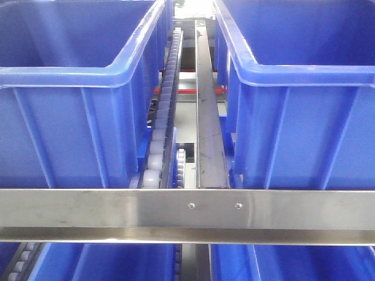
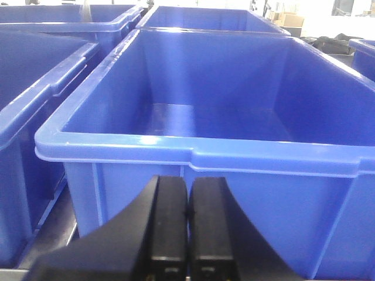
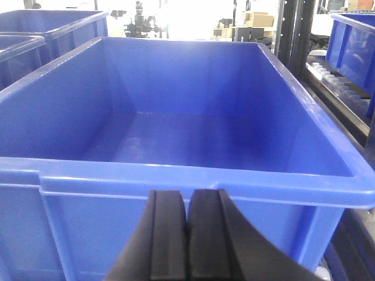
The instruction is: Pick and sort blue part to right shelf
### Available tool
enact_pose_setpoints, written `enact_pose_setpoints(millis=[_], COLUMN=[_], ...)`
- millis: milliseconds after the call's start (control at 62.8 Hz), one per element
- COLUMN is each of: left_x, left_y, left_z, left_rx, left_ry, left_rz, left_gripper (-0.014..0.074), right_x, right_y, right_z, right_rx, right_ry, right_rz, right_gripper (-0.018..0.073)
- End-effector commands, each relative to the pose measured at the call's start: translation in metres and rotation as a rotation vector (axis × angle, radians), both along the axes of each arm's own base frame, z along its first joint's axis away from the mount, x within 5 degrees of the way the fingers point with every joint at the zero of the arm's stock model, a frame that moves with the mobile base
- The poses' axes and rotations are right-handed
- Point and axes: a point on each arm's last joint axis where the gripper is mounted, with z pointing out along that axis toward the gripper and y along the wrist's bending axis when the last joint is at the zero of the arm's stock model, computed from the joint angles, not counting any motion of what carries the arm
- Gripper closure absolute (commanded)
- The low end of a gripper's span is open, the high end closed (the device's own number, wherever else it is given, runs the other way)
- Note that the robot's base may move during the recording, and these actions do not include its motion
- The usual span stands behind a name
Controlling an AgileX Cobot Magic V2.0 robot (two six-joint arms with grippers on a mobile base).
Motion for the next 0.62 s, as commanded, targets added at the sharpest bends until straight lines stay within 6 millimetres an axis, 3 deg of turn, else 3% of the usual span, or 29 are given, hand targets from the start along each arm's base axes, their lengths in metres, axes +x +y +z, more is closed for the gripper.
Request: enact_pose_setpoints(millis=[0, 605], left_x=[-0.0014, -0.0014], left_y=[0.0000, 0.0000], left_z=[0.0020, 0.0020], left_rx=[-0.021, -0.021], left_ry=[-0.088, -0.088], left_rz=[-0.005, -0.005], left_gripper=[0.0462, 0.0462], right_x=[-0.0046, -0.0046], right_y=[-0.0003, -0.0003], right_z=[0.0166, 0.0166], right_rx=[-0.006, -0.006], right_ry=[-0.136, -0.136], right_rz=[-0.006, -0.006], right_gripper=[0.0519, 0.0519])
